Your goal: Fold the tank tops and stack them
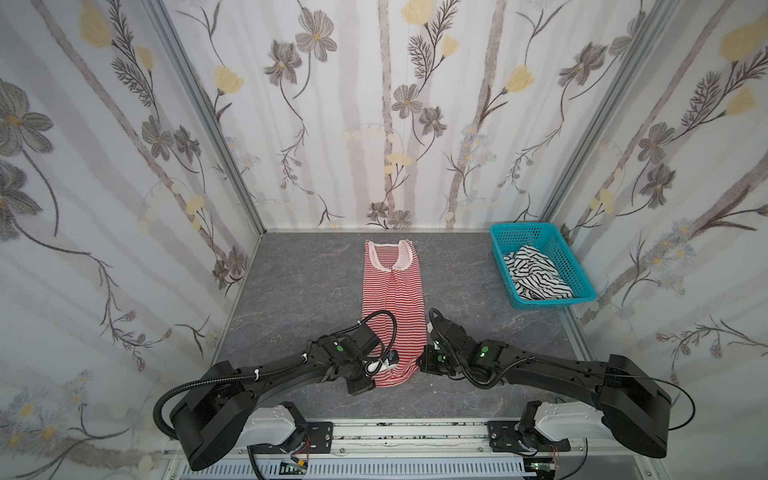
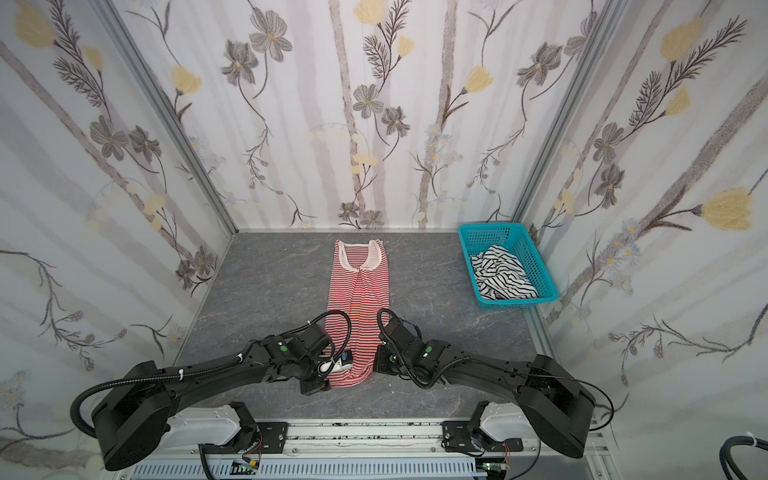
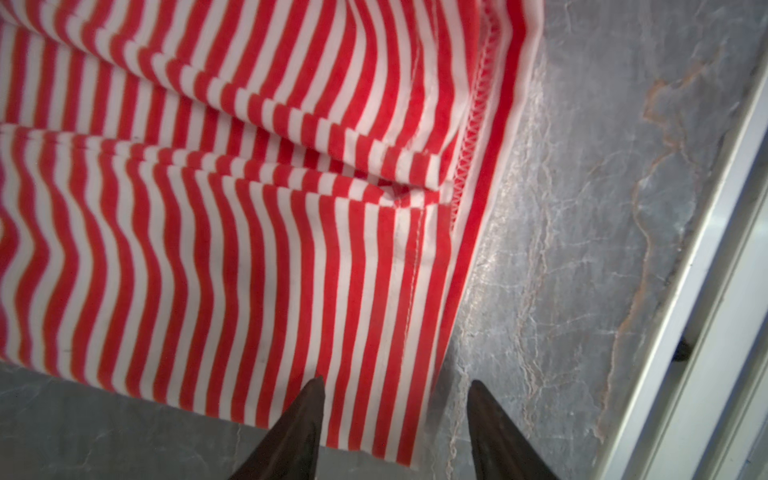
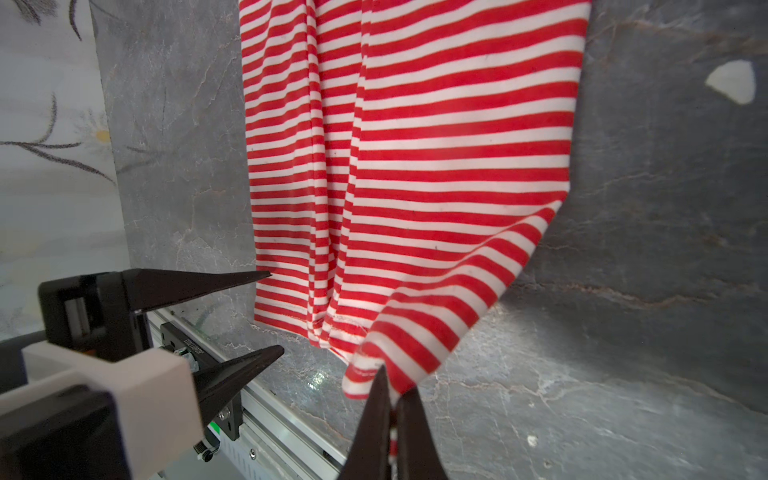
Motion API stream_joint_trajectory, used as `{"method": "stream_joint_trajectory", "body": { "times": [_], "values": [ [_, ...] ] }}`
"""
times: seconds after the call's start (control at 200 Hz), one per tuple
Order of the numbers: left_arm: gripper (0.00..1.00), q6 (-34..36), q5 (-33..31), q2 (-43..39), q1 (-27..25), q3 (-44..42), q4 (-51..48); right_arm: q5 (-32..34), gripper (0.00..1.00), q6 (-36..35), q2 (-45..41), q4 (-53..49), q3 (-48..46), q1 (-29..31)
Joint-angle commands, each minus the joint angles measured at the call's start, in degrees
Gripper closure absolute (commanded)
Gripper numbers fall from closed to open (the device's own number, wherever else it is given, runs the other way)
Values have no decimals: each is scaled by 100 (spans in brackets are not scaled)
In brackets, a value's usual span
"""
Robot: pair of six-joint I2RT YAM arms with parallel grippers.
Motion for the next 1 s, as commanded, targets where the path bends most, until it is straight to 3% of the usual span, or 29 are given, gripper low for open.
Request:
{"method": "stream_joint_trajectory", "body": {
  "times": [0.0, 0.075, 0.305, 0.645, 0.994],
  "values": [
    [45, 154, -158, 127, -12, 15, 38, 26, 100, -57, 1, 36, 40, -7],
    [48, 239, -219, 202, -14, -30, 63, 35, 100, -51, -16, 31, 6, -15],
    [69, 508, -127, 524, -27, -65, -37, 26, 100, -51, -47, 45, -56, -87],
    [100, 637, 896, 292, -73, 273, -758, 15, 100, 55, -385, 3, -331, -95],
    [100, 501, 409, -48, 196, 795, -840, 152, 100, -61, -645, -321, 58, -104]
  ]
}}
